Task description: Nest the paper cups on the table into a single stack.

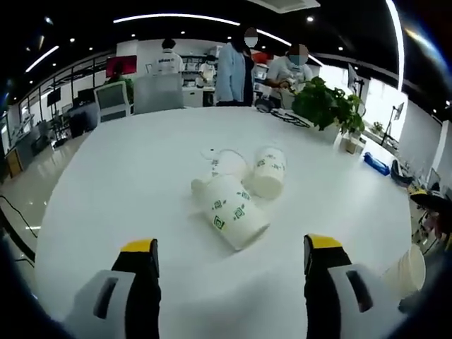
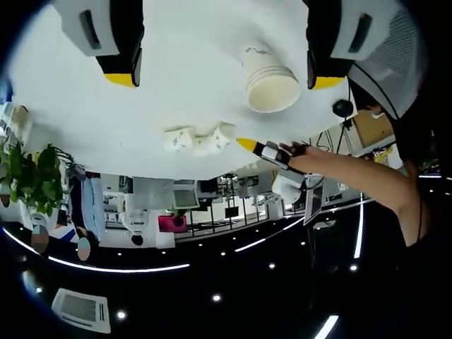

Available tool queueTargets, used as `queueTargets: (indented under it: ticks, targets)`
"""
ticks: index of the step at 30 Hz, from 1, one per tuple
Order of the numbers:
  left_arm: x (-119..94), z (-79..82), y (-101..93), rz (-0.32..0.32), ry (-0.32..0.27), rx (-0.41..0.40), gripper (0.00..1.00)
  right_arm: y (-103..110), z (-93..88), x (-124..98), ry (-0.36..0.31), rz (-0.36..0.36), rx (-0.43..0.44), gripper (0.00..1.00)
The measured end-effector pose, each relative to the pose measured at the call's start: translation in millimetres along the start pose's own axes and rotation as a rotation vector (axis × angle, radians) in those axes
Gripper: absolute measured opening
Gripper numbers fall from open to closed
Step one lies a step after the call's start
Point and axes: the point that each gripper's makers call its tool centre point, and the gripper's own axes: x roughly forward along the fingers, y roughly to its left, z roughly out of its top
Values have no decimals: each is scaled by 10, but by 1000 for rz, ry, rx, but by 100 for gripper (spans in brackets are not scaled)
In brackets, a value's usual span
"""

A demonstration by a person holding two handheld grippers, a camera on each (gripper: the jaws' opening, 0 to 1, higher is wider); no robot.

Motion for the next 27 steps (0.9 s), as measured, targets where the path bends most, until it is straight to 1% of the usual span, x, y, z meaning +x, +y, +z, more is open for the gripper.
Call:
queueTargets:
  ticks: [3, 4, 5, 9, 11, 12, 15, 17, 22, 27]
  targets:
    - [43, 7, -64, -8, 6, -5, 82, -20, -14, -12, 0, -9, 8, 98]
    - [106, 20, -42, -7, 9, -4, 81, -26, -19, -15, 1, -12, 8, 98]
    - [121, 20, -44, -8, 10, -4, 81, -30, -20, -17, 1, -14, 7, 98]
    - [112, 1, -85, -15, 13, -20, 75, -55, -8, -18, -6, -23, 10, 97]
    - [145, 6, -119, -21, 22, -37, 72, -57, -20, -14, -4, -24, 14, 97]
    - [186, -2, -103, -27, 31, -52, 71, -56, -30, -12, 0, -23, 14, 96]
    - [219, -24, -114, -34, 38, -90, 69, -45, -59, -3, 10, -18, 12, 96]
    - [256, 1, -132, -39, 31, -124, 68, -33, -61, 1, 11, -14, 17, 96]
    - [343, 21, -167, -39, 30, -168, 65, -34, -86, 6, 20, -17, 22, 95]
    - [471, 22, -158, -34, 31, -206, 61, -86, -83, -8, 10, -30, 55, 94]
